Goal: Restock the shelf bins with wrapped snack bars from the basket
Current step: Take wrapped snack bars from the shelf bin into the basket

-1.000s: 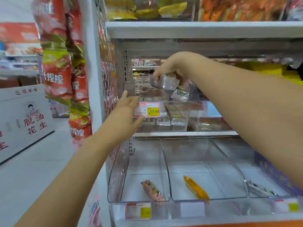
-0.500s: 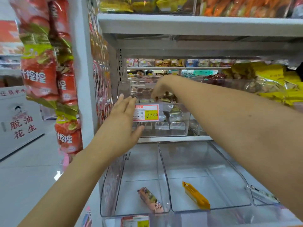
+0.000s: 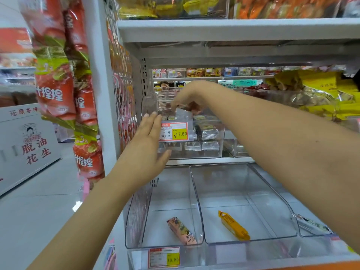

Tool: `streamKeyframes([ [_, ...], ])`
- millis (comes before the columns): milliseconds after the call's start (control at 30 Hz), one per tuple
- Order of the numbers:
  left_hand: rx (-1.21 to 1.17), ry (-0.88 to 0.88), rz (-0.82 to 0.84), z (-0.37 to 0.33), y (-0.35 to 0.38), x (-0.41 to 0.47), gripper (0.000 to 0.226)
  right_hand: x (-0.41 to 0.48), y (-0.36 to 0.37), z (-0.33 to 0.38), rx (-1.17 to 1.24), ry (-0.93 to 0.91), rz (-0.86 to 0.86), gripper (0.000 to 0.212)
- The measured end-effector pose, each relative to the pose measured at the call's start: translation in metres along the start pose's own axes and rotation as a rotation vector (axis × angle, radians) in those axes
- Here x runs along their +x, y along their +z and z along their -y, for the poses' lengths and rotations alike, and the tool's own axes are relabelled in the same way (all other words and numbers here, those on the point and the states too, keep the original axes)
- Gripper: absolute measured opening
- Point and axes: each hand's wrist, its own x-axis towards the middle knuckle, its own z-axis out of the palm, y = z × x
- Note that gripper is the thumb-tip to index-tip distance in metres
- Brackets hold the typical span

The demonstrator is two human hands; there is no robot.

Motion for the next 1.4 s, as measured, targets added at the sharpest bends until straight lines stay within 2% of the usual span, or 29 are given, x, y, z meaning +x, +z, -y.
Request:
streamKeyframes([
  [100, 0.002, -0.023, -0.029, -0.002, 0.002, -0.009, 0.077, 0.000, 0.016, 0.015, 0.088, -0.074, -0.011, 0.025],
  [200, -0.013, -0.043, -0.022, -0.002, 0.001, -0.015, 0.075, 0.000, 0.032, 0.029, 0.062, -0.144, -0.009, 0.027],
  [300, -0.017, -0.046, 0.015, 0.000, -0.005, -0.017, 0.074, -0.004, 0.039, 0.031, 0.101, -0.186, -0.017, 0.050],
  [333, -0.012, -0.052, 0.031, 0.000, -0.008, -0.018, 0.074, -0.005, 0.039, 0.030, 0.151, -0.191, -0.010, 0.047],
  [400, 0.001, -0.061, 0.054, -0.002, -0.011, -0.018, 0.074, -0.005, 0.036, 0.027, 0.214, -0.189, 0.017, 0.022],
  [500, 0.006, -0.080, 0.065, -0.006, -0.015, -0.017, 0.073, -0.009, 0.032, 0.020, 0.231, -0.190, 0.013, 0.016],
  [567, -0.011, -0.105, 0.058, -0.010, -0.016, -0.017, 0.070, -0.021, 0.029, 0.016, 0.207, -0.243, -0.108, 0.019],
  [633, -0.047, -0.131, -0.002, -0.013, -0.016, -0.023, 0.061, -0.038, 0.027, 0.010, 0.147, -0.310, -0.307, 0.030],
  [733, -0.182, -0.162, -0.178, -0.025, -0.010, -0.054, 0.023, -0.074, 0.037, -0.009, 0.116, -0.392, -0.483, 0.038],
  [767, -0.220, -0.182, -0.162, -0.030, -0.005, -0.067, 0.022, -0.090, 0.045, -0.018, 0.115, -0.410, -0.496, 0.035],
  [833, -0.262, -0.247, 0.016, -0.038, 0.008, -0.094, 0.042, -0.126, 0.065, -0.040, 0.085, -0.436, -0.481, 0.028],
  [933, -0.305, -0.363, 0.438, -0.041, 0.040, -0.132, 0.046, -0.171, 0.107, -0.076, 0.040, -0.426, -0.375, 0.025],
  [1033, -0.298, -0.480, 0.801, -0.043, 0.078, -0.163, 0.038, -0.196, 0.161, -0.116, -0.027, -0.276, -0.124, 0.023],
  [1133, -0.194, -0.517, 1.098, -0.056, 0.103, -0.190, 0.033, -0.217, 0.227, -0.153, -0.110, -0.133, 0.177, 0.047],
  [1200, -0.173, -0.565, 1.188, -0.069, 0.115, -0.208, 0.023, -0.231, 0.269, -0.173, -0.160, -0.061, 0.326, 0.054],
  [1267, -0.257, -0.698, 1.238, -0.077, 0.136, -0.225, 0.030, -0.246, 0.302, -0.185, -0.166, 0.029, 0.398, 0.049],
  [1333, -0.340, -0.722, 1.386, -0.084, 0.155, -0.240, 0.035, -0.260, 0.324, -0.193, -0.163, 0.091, 0.420, 0.062],
  [1367, -0.415, -0.873, 1.425, -0.091, 0.158, -0.245, 0.038, -0.265, 0.332, -0.196, -0.149, 0.093, 0.403, 0.069],
  [1400, -0.455, -0.923, 1.400, -0.099, 0.160, -0.245, 0.042, -0.269, 0.339, -0.199, -0.118, 0.092, 0.376, 0.073],
])
